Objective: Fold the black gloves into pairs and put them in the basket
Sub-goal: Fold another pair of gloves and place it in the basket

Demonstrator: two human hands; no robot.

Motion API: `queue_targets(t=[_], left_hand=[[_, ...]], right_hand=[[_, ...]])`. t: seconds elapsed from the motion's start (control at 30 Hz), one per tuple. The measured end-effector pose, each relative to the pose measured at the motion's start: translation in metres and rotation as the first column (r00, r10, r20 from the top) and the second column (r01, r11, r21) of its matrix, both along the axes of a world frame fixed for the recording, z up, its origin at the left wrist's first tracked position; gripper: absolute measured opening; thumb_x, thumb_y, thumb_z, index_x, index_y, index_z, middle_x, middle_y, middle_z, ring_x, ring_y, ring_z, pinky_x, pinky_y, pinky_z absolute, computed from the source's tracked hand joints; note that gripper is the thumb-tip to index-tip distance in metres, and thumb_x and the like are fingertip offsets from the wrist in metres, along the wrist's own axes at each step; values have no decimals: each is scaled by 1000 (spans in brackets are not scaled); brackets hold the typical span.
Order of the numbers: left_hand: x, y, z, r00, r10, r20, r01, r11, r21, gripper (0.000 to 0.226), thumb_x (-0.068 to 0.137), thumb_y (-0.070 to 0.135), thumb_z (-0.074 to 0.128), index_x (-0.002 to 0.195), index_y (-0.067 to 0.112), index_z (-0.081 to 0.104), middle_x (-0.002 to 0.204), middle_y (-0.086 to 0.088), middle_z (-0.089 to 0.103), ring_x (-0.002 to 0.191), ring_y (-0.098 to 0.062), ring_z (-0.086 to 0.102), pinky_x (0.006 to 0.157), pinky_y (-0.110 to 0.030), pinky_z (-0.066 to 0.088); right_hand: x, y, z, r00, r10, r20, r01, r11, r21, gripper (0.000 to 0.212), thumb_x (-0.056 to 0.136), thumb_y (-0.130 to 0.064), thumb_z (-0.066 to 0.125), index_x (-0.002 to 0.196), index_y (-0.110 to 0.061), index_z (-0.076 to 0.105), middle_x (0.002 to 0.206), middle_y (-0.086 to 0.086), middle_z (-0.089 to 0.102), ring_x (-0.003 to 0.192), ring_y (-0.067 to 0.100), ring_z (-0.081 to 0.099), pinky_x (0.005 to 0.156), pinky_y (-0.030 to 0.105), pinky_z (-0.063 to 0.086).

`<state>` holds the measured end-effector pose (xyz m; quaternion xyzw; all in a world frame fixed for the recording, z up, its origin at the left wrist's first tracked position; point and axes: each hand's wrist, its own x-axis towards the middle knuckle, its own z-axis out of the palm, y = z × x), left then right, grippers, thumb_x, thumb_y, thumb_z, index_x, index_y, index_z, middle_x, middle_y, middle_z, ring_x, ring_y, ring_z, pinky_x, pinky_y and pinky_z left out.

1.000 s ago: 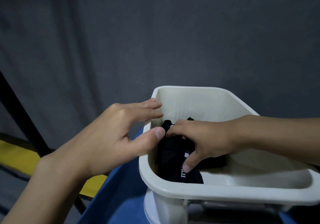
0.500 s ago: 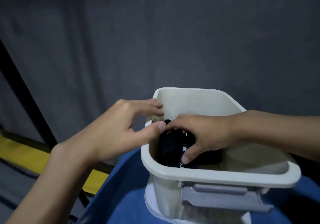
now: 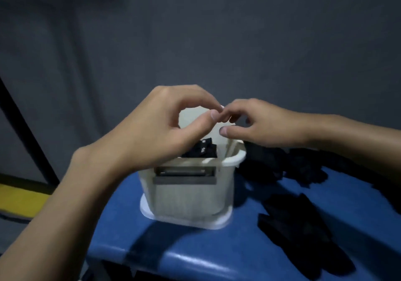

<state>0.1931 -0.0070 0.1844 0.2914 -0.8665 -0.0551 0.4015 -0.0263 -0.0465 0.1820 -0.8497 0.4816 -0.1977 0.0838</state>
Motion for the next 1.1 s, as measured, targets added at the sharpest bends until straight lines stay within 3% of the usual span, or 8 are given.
queue_targets(t=[0.17,0.23,0.33,0.43,0.63,0.77,0.9,1.1], left_hand=[[-64,43,-6,991,-86,105,94,993,-77,18,93,26,58,98,20,74,85,10,67,83,-9,62,73,-20,44],[-86,55,-22,986,-107,132,113,993,-43,19,91,26,58,96,19,75,80,7,66,74,-7,59,65,-19,41],[-111,62,-60,984,-83,155,74,995,64,19,89,25,57,95,18,74,81,5,69,70,-7,57,67,-27,46],[-122,54,-107,967,-24,252,-24,982,187,21,91,28,55,101,20,72,93,5,68,85,-10,61,78,-36,50],[-126,47,-154,857,43,513,-172,963,208,41,101,42,43,139,29,53,138,8,55,125,-16,52,102,-40,45],[-123,46,-160,828,76,555,-204,964,171,44,102,43,40,144,32,47,145,13,50,129,-14,51,103,-37,43],[-121,47,-163,832,88,547,-217,960,176,53,102,43,42,153,29,32,148,7,50,129,-17,51,103,-36,40],[-120,42,-168,825,116,553,-260,947,188,48,104,46,33,147,28,44,150,12,48,139,-10,42,110,-32,31]], right_hand=[[-59,49,-20,984,-37,174,37,999,1,8,93,-31,64,100,-29,67,98,-12,67,91,-3,62,71,7,41],[-83,67,-40,964,-67,257,51,996,69,8,93,-23,65,100,-22,68,91,-10,70,81,-4,65,69,11,46],[-118,90,-81,947,-133,292,101,987,123,12,90,-26,69,102,-28,69,95,-12,72,90,0,66,80,23,50],[-141,119,-119,918,-225,326,165,966,200,14,87,-24,72,95,-35,69,90,-19,69,87,-5,63,73,14,46],[-149,155,-175,889,-277,365,194,949,249,29,77,-28,81,101,-39,68,100,-18,61,99,0,60,89,15,44],[-142,155,-184,866,-272,420,236,962,135,27,78,-24,80,94,-41,67,100,-15,60,98,2,59,88,13,41],[-142,156,-187,879,-250,406,218,968,124,25,78,-27,80,93,-42,66,101,-17,58,100,1,58,88,9,40],[-148,156,-189,912,-197,361,208,978,10,20,84,-18,75,84,-37,67,97,-15,58,94,9,61,82,17,46]])
